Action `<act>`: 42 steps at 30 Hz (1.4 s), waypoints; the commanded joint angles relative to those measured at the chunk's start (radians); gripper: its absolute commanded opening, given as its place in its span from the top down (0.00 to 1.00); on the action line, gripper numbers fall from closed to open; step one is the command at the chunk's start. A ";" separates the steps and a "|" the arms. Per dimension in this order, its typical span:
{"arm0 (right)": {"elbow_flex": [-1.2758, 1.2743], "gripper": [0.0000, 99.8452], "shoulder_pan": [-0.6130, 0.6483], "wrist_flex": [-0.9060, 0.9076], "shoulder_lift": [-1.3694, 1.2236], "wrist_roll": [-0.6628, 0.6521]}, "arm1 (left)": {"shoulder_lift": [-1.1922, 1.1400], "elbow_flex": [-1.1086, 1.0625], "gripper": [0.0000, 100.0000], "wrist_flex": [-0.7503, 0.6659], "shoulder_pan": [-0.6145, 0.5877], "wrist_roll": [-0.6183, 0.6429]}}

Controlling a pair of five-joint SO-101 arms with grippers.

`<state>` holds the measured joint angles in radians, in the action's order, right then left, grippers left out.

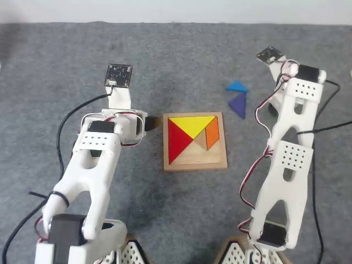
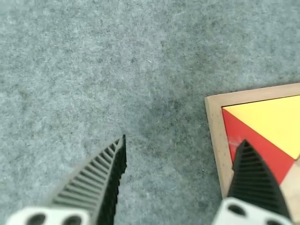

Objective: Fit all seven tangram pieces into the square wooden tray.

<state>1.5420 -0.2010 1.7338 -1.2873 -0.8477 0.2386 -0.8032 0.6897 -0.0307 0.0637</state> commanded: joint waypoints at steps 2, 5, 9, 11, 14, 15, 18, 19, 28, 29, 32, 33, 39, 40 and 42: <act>0.132 0.98 0.019 0.059 0.059 0.117 | 0.005 0.007 0.65 -0.021 0.003 0.002; 0.114 0.97 0.056 0.062 0.134 0.186 | 0.005 0.004 0.65 -0.023 0.005 0.002; 0.117 0.97 0.142 0.065 0.248 0.212 | 0.005 0.004 0.65 -0.023 0.003 0.002; 0.115 0.97 0.174 0.071 0.309 0.265 | 0.005 0.004 0.65 -0.023 0.002 0.002; 0.031 0.98 0.225 0.071 0.432 0.379 | 0.005 0.005 0.65 -0.025 0.000 0.002; -0.051 0.98 0.249 0.071 0.487 0.385 | 0.005 0.005 0.65 -0.031 -0.002 0.002; -0.425 0.98 0.338 0.070 0.699 0.387 | 0.005 0.004 0.65 -0.037 -0.002 0.002; -0.568 0.98 0.366 0.068 0.780 0.385 | 0.005 0.004 0.65 -0.037 -0.002 0.002; -1.488 0.98 0.665 -0.214 1.291 0.267 | 0.005 0.004 0.65 -0.034 -0.002 0.002; -1.550 0.98 0.682 -0.240 1.319 0.269 | 0.005 0.004 0.65 -0.034 -0.002 0.002; -1.700 0.98 0.714 -0.308 1.349 0.269 | 0.005 0.004 0.65 -0.034 -0.002 0.002; -1.743 0.99 0.716 -0.329 1.346 0.267 | 0.005 0.004 0.65 -0.034 -0.002 0.002; -1.890 0.99 0.768 -0.473 1.336 0.269 | 0.005 0.004 0.65 -0.034 -0.002 0.002; -1.903 0.99 0.782 -0.489 1.331 0.269 | 0.005 0.004 0.65 -0.034 -0.002 0.002; -1.909 0.99 0.799 -0.513 1.307 0.269 | 0.005 0.004 0.65 -0.034 -0.003 0.002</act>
<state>-0.3713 0.5692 1.2658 -0.0015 -0.5669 0.2386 -0.8032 0.6743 -0.0307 0.0637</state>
